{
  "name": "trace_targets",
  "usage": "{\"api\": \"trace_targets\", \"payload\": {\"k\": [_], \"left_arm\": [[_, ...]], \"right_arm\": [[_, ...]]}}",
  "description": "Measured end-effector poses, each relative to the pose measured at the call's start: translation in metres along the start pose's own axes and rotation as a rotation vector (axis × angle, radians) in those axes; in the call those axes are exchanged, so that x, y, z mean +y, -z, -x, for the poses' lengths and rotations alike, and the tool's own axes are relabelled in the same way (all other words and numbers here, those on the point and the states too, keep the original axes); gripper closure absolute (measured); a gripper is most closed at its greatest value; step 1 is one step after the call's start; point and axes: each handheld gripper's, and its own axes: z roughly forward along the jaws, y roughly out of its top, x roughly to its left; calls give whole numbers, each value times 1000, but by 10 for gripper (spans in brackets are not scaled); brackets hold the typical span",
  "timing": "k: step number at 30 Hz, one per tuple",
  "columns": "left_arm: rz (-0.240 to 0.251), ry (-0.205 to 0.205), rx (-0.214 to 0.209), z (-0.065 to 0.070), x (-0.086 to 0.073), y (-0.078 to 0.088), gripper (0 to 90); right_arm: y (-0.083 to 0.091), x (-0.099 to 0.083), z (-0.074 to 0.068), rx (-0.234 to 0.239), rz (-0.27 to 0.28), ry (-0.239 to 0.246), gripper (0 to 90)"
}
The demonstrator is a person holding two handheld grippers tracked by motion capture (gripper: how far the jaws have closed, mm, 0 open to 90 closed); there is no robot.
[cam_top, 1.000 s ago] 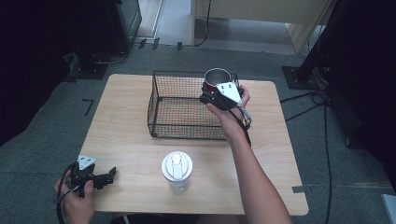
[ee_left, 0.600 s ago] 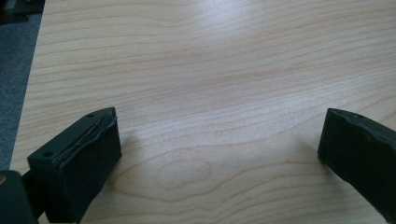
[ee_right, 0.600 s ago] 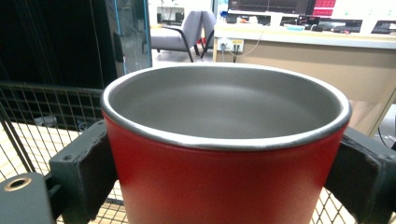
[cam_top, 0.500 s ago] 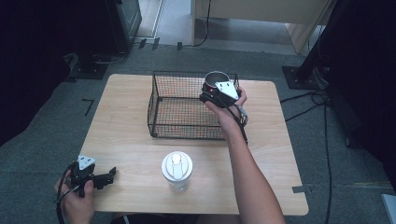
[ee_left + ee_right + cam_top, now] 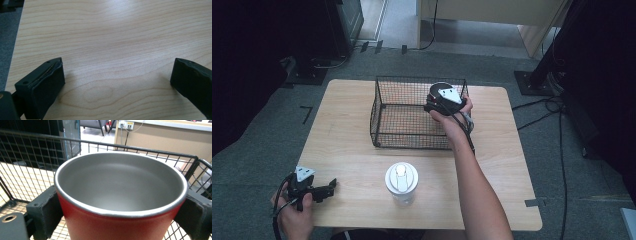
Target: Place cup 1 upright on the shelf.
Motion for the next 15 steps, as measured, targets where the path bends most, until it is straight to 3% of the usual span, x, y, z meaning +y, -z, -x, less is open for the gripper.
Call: {"api": "trace_targets", "payload": {"k": [15], "left_arm": [[0,0,0,0,0,0,0]], "right_arm": [[-4,-9,-7,43,-64,23,69]]}}
